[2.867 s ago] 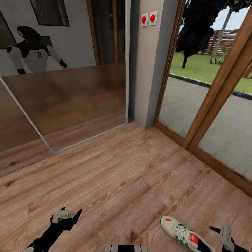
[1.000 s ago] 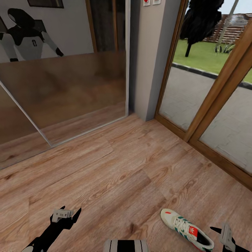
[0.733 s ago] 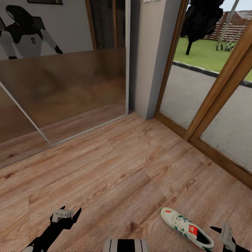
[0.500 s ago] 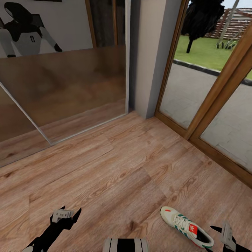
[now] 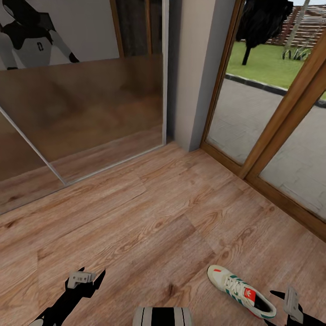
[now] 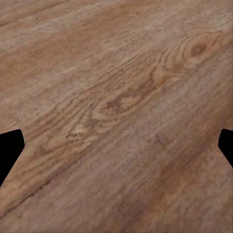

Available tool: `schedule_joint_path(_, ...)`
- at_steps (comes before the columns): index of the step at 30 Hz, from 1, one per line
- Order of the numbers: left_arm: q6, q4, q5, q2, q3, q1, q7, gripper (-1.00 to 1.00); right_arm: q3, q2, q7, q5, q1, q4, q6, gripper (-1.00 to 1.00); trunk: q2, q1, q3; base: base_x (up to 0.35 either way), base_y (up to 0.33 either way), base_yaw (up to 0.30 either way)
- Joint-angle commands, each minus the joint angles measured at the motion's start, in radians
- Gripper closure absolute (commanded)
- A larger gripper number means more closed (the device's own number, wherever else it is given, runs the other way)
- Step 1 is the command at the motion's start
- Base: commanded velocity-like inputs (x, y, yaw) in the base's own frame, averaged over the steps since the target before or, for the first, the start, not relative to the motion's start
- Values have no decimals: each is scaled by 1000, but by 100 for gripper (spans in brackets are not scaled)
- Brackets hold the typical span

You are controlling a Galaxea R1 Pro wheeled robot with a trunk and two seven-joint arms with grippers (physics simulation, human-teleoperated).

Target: Pick up the two gym shoes and the two sandals from the corridor floor and place them onto the hallstand (shoe rack) in the corridor, making sure they are on the rack and not on the floor. Arrange them so the two gym shoes are next to each other and the two sandals are next to each other.

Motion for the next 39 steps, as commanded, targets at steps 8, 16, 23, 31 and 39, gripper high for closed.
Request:
schedule_joint_path(8, 0, 0, -1, 0, 0, 0, 0, -100, 14, 3, 0, 0, 0, -12, 0, -100, 0, 0, -1, 0, 0, 0)
schedule_joint_path(16, 0, 0, -1, 0, 0, 0, 0, -100, 23, 4, 0, 1, 0, -14, -1, -100, 0, 0, -1, 0, 0, 0)
schedule_joint_path(23, 0, 0, -1, 0, 0, 0, 0, -100, 67, 6, 0, 1, 0, -21, -15, -100, 0, 0, -1, 0, 0, 0)
schedule_joint_path(31, 0, 0, -1, 0, -1, 0, 0, -100, 81, 6, 0, 1, 0, -23, -20, -100, 0, 0, -1, 0, 0, 0)
schedule_joint_path(39, 0, 1, -1, 0, -2, 0, 0, -100, 92, 6, 0, 11, 0, -23, -25, -100, 0, 0, -1, 0, 0, 0)
